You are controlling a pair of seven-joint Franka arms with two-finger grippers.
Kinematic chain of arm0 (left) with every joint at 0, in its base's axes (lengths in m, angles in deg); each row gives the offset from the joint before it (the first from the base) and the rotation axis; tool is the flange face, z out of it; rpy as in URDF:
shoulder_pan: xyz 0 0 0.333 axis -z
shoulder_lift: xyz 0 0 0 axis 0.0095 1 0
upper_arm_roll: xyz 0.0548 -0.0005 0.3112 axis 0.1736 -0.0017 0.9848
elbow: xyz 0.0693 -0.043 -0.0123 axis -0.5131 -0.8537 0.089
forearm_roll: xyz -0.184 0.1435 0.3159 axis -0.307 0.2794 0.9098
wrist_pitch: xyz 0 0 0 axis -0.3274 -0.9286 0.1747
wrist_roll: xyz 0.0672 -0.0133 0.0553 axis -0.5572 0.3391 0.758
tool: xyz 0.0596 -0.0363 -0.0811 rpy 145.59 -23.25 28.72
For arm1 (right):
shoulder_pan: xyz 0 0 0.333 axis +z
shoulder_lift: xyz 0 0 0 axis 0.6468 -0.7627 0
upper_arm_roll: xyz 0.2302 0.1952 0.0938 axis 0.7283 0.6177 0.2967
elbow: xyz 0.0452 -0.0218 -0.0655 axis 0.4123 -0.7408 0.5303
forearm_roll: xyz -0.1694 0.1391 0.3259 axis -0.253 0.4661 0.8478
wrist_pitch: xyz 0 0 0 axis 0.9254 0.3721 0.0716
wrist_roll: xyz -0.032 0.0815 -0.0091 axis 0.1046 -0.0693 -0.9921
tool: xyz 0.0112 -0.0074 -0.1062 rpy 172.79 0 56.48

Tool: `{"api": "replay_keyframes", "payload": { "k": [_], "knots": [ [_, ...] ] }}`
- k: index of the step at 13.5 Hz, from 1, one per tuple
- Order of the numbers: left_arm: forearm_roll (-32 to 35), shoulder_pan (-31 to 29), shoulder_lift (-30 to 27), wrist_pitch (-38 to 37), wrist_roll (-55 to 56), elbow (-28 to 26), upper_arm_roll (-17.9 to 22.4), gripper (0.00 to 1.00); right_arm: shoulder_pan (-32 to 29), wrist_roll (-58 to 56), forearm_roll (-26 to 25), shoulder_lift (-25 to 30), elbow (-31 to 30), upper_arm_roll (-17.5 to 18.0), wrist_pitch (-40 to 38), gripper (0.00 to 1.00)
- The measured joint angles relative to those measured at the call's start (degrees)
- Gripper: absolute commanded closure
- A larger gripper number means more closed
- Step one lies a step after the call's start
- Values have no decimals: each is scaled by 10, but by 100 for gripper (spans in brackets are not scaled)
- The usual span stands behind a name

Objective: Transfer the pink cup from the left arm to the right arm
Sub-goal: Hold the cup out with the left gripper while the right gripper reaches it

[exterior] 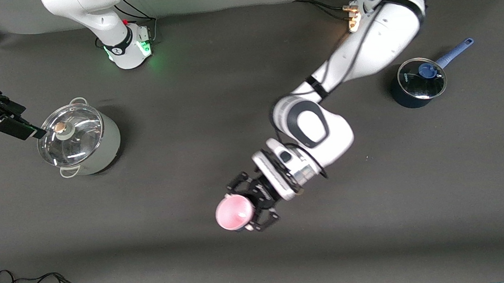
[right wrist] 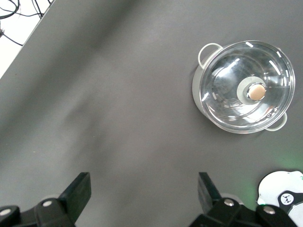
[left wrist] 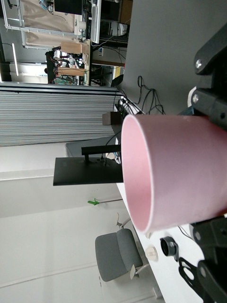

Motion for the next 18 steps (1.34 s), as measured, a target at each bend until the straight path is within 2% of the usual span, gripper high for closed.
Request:
{"api": "replay_keyframes", "payload": {
  "k": [5, 8, 14, 18],
  "knots": [
    [1, 104, -11, 113, 41, 56, 3, 100, 7, 19, 2, -2, 14, 27, 0, 0],
    [1, 141, -18, 138, 47, 73, 5, 100, 29, 42, 2, -18, 36, 28, 4, 0],
    [26, 197, -21, 195, 50, 96, 8, 100, 77, 127, 2, -123, 157, 29, 6, 0],
    [31, 234, -24, 231, 67, 108, 41, 100, 119, 173, 2, -178, 238, 29, 5, 0]
  ]
}}
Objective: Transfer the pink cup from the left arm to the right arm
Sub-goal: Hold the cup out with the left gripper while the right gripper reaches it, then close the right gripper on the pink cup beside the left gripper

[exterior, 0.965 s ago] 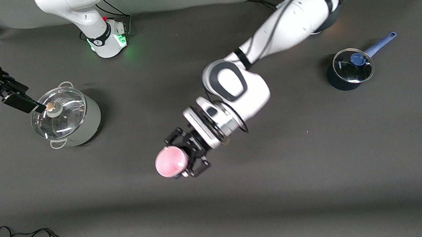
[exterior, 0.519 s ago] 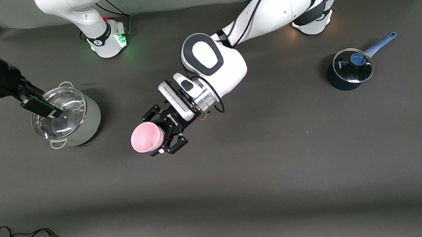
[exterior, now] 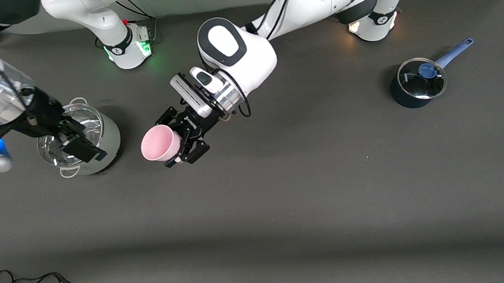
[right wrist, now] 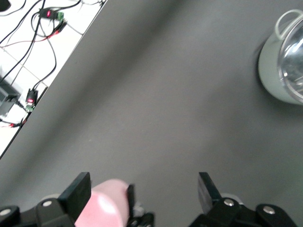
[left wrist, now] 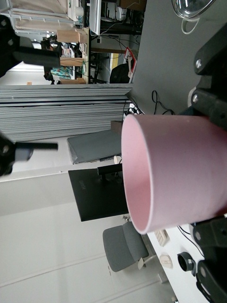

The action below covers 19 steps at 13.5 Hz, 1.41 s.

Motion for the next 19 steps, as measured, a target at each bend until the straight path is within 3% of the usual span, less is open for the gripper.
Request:
{"api": "replay_keyframes", "payload": {
  "k": [6, 15, 17, 19],
  "knots": [
    [7, 39, 0, 2, 96, 4, 108, 100, 61, 37, 0, -13, 19, 0, 1, 0],
    [10, 49, -1, 2, 108, 11, 123, 100, 63, 38, 0, -54, 19, 4, 2, 2],
    [10, 49, -1, 2, 108, 11, 123, 100, 63, 38, 0, -57, 19, 4, 3, 6],
    [10, 49, -2, 2, 109, 11, 123, 100, 63, 38, 4, -57, 20, 4, 3, 26]
  ]
}}
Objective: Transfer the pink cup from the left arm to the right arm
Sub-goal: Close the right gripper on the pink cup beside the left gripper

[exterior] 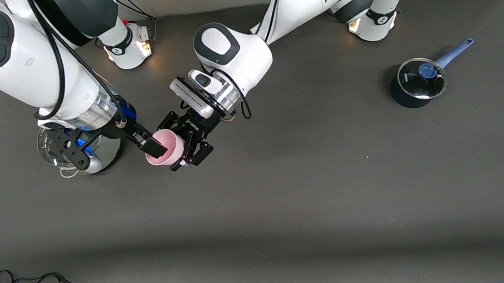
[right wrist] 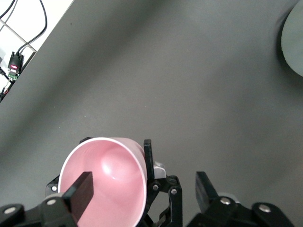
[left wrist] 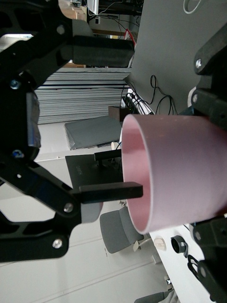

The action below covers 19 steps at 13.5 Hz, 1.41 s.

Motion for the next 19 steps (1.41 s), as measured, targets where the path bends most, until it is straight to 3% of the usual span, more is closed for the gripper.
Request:
{"api": "replay_keyframes", "payload": {
  "k": [1, 2, 6, 13, 14, 19],
  "knots": [
    [0, 0, 0, 0, 0, 0, 0, 100, 0, 0, 2, 0, 0, 0, 0, 46],
    [0, 0, -1, 0, 0, 0, 0, 100, 0, 0, 3, 0, 1, 0, 1, 59],
    [0, 0, -1, 0, 2, 0, 0, 100, 0, 0, 3, -1, 1, 0, 7, 100],
    [1, -1, -2, 2, 4, 2, 2, 100, 0, 0, 3, -1, 3, 1, 8, 100],
    [1, -1, -2, 2, 4, 2, 2, 1, 0, 0, 3, -1, 3, 1, 8, 100],
    [20, 0, -12, 2, 36, 2, 19, 0, 0, 0, 5, -2, 5, 1, 17, 100]
  ]
}}
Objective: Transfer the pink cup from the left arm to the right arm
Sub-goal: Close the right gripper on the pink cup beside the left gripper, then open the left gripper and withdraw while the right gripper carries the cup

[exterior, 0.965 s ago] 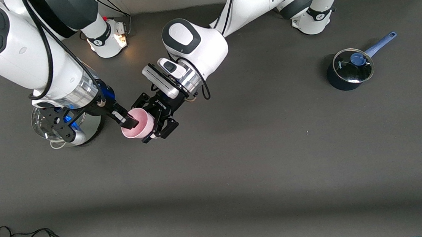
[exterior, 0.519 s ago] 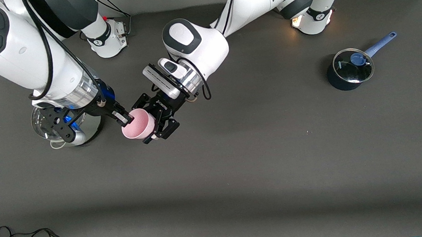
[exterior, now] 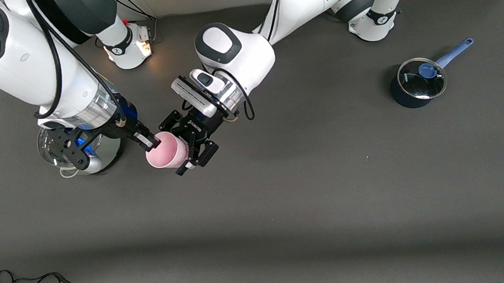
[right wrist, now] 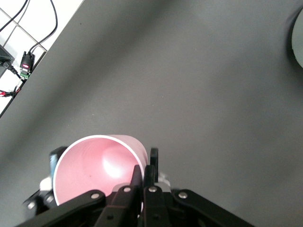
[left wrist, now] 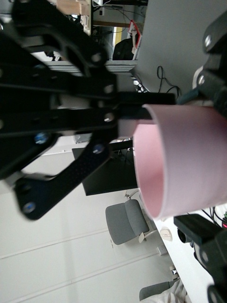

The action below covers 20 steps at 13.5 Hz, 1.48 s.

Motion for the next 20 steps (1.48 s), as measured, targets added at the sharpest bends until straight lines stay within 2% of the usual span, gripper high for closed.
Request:
{"api": "replay_keyframes", "payload": {
  "k": [4, 6, 8, 13, 17, 20],
  "knots": [
    [4, -8, -6, -10, 11, 0, 3, 0, -8, -25, -1, -1, 5, -14, 27, 100],
    [9, -30, -10, -39, 11, -3, 4, 0, -17, -80, -2, -2, 6, -44, 32, 100],
    [10, -90, -28, -131, 11, -30, 4, 0, -25, -152, -3, -2, 6, -89, 31, 100],
    [12, -279, -104, -401, 12, -183, 6, 0, -44, -364, -4, -3, 5, -200, 26, 100],
    [25, -416, -179, -595, 12, -335, 8, 0, -134, -602, -3, -4, -2, -211, 22, 100],
    [65, -491, -232, -668, 13, -446, 9, 0, -204, -791, -1, -5, -23, -212, 21, 100]
  ]
}}
